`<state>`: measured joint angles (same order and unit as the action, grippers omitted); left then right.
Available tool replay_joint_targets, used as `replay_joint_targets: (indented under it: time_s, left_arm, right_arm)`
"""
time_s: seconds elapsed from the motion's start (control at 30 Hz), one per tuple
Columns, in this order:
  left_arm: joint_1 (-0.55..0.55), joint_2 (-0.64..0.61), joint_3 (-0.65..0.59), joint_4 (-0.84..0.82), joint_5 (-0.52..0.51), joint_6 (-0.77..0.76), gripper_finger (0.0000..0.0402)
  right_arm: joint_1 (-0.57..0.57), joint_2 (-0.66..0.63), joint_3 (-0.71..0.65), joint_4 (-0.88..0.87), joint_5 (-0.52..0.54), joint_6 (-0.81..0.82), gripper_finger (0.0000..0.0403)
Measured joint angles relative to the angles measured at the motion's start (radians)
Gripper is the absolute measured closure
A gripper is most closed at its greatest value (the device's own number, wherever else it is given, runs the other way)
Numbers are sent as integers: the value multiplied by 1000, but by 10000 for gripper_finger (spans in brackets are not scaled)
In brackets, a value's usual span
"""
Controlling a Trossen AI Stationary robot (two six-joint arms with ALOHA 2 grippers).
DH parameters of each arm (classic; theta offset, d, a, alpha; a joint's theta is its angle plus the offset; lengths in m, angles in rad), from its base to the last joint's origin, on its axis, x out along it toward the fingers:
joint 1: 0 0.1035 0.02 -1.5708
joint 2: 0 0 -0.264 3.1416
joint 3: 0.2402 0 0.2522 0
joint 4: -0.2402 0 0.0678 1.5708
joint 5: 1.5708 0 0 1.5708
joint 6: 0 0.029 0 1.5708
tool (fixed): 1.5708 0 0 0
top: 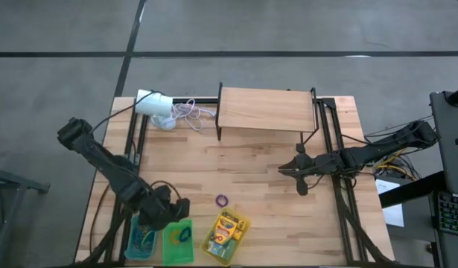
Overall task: Pick & Place Office Desk Supplies
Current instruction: Put the black spring rubberband into the green bin
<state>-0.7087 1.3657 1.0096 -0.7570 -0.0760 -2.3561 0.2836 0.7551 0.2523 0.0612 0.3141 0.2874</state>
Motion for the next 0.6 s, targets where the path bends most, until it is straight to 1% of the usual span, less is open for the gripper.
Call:
replay_joint_targets:
  time_s: [0.13,0.23,0.5,0.6]
  left_arm:
    - [-17,54,0,80,1,-10,400]
    - [-19,100,0,136,28,-10,400]
    - [-29,215,0,306,185,-50,400]
    - [-42,238,1,315,234,-90,400]
  right_arm:
    - [0,0,0,0,0,0,351]
    - [0,0,0,0,0,0,351]
    - [0,0,0,0,0,0,351]
    - [0,0,0,0,0,0,351]
